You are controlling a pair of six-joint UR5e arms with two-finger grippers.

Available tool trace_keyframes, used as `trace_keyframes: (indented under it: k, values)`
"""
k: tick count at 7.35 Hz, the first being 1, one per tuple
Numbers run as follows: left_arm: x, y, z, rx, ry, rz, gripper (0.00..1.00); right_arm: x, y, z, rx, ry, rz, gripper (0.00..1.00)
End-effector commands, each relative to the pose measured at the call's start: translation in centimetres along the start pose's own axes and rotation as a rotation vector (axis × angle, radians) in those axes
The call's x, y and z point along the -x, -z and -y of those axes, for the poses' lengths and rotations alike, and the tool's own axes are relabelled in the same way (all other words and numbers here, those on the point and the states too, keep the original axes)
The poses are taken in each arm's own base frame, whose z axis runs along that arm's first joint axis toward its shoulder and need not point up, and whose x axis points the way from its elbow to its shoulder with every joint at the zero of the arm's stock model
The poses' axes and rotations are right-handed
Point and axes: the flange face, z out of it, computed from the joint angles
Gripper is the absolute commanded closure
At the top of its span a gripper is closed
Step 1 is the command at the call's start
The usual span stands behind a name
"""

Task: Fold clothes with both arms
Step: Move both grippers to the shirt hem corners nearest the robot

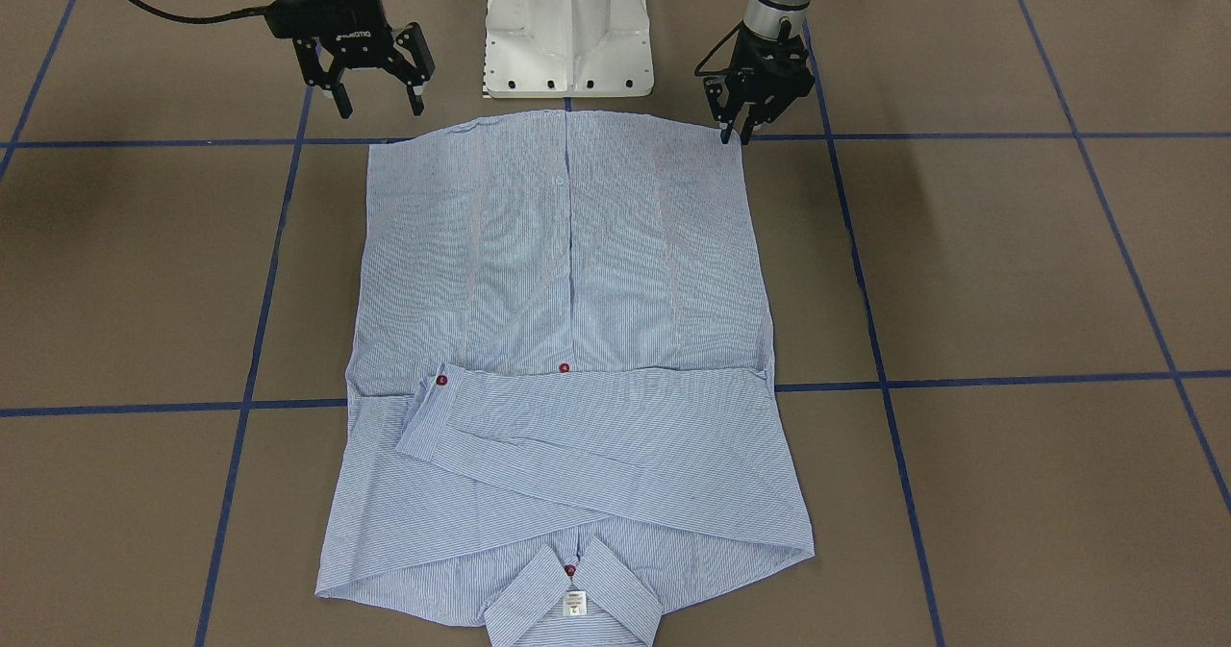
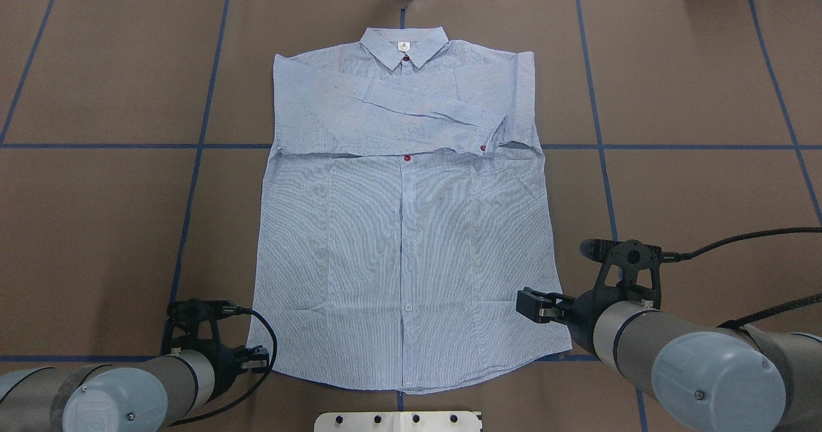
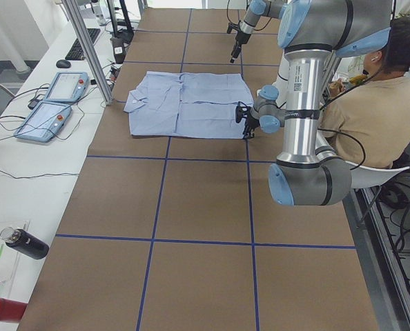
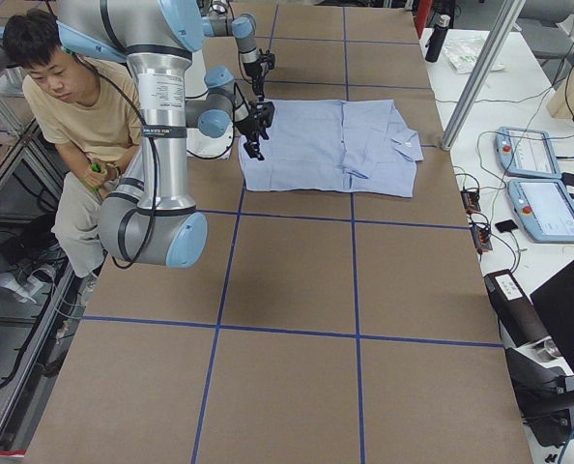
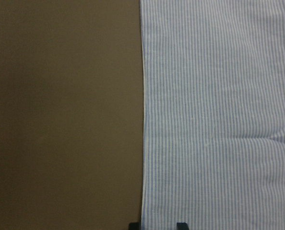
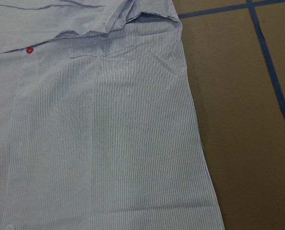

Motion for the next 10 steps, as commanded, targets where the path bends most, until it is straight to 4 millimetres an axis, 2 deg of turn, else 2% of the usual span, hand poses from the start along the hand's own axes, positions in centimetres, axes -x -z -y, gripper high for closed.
trace_keyframes:
  k: [1,2,3,4,6,8,9,10]
  values:
    - [-0.1,0.0,-0.1,0.001,-0.001,-0.001,0.77,0.0,0.0,0.0,0.000,0.001,-0.001,0.00]
    - [0.0,-0.1,0.0,-0.001,0.000,0.001,0.92,-0.1,-0.1,0.0,0.001,0.001,-0.002,0.00]
    - [0.2,-0.1,0.0,-0.001,0.000,0.004,0.93,-0.6,-0.3,-0.2,0.002,0.003,-0.012,0.00]
    - [0.1,0.0,0.0,-0.004,0.001,0.003,1.00,-1.0,-0.4,-0.6,0.009,0.008,-0.020,0.00]
    - [-0.1,0.0,0.1,-0.004,0.002,-0.002,1.00,-1.6,-0.8,-2.3,0.003,0.019,-0.032,0.00]
    - [-0.6,0.2,0.1,-0.005,0.006,-0.012,1.00,-3.1,-1.8,-5.9,-0.017,0.001,-0.031,0.00]
    - [-0.7,0.3,0.1,-0.007,0.011,-0.018,1.00,-4.0,-2.4,-6.6,-0.020,0.001,-0.023,0.03]
    - [-0.9,0.5,0.1,-0.006,0.030,-0.028,1.00,-4.6,-3.7,-7.5,-0.018,-0.031,-0.038,0.28]
